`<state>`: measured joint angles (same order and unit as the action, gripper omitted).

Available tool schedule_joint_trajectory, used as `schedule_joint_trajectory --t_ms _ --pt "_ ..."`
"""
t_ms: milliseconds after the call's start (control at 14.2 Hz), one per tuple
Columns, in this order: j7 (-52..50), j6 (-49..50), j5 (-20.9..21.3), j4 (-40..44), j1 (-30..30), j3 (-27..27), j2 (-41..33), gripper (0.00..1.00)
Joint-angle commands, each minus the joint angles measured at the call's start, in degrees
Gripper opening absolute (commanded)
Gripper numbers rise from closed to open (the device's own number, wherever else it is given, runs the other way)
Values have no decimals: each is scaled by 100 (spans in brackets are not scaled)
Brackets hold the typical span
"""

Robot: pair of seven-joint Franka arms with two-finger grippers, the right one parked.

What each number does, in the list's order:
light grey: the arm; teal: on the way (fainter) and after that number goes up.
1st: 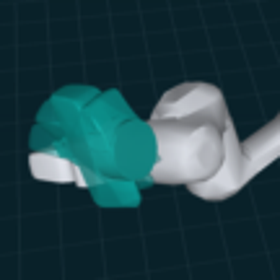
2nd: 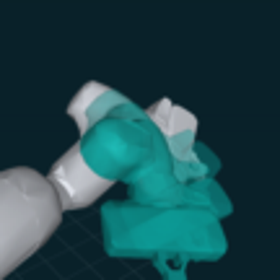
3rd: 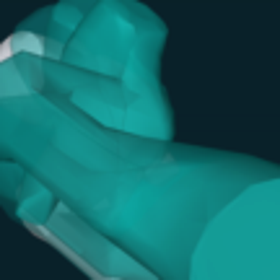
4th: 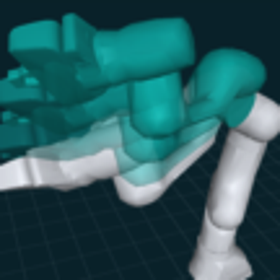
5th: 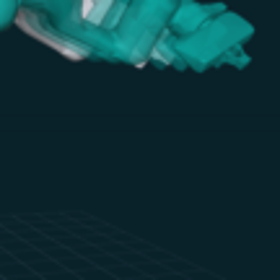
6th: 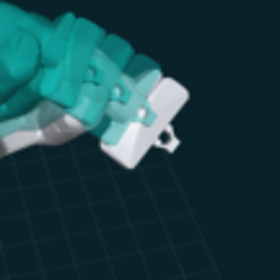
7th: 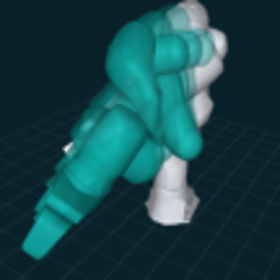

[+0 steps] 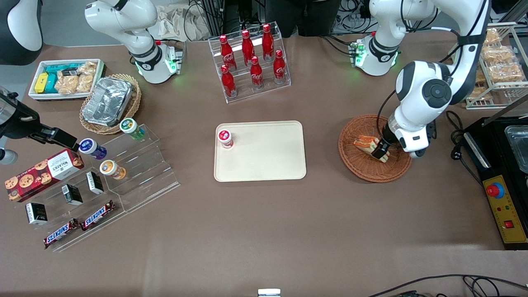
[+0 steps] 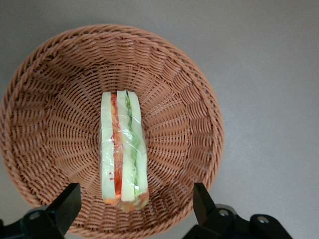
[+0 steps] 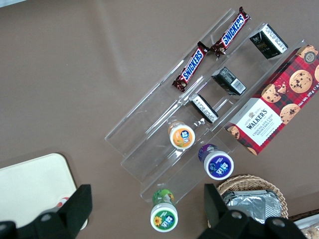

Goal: Place sandwich from basket to tray
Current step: 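Close the left gripper on the wrapped sandwich and lift it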

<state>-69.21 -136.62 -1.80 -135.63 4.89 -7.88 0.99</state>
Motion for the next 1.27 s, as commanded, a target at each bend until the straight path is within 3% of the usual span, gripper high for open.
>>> schedule_joint_trajectory --t_ms 0,1056,1127,1197 --pt "-242 -400 74 -288 30 14 -56 100" --pt "-374 -1631 57 -877 74 14 533 100" --pt "-374 -1640 65 -860 74 14 586 94" --pt "-374 -1649 65 -851 74 14 595 73"
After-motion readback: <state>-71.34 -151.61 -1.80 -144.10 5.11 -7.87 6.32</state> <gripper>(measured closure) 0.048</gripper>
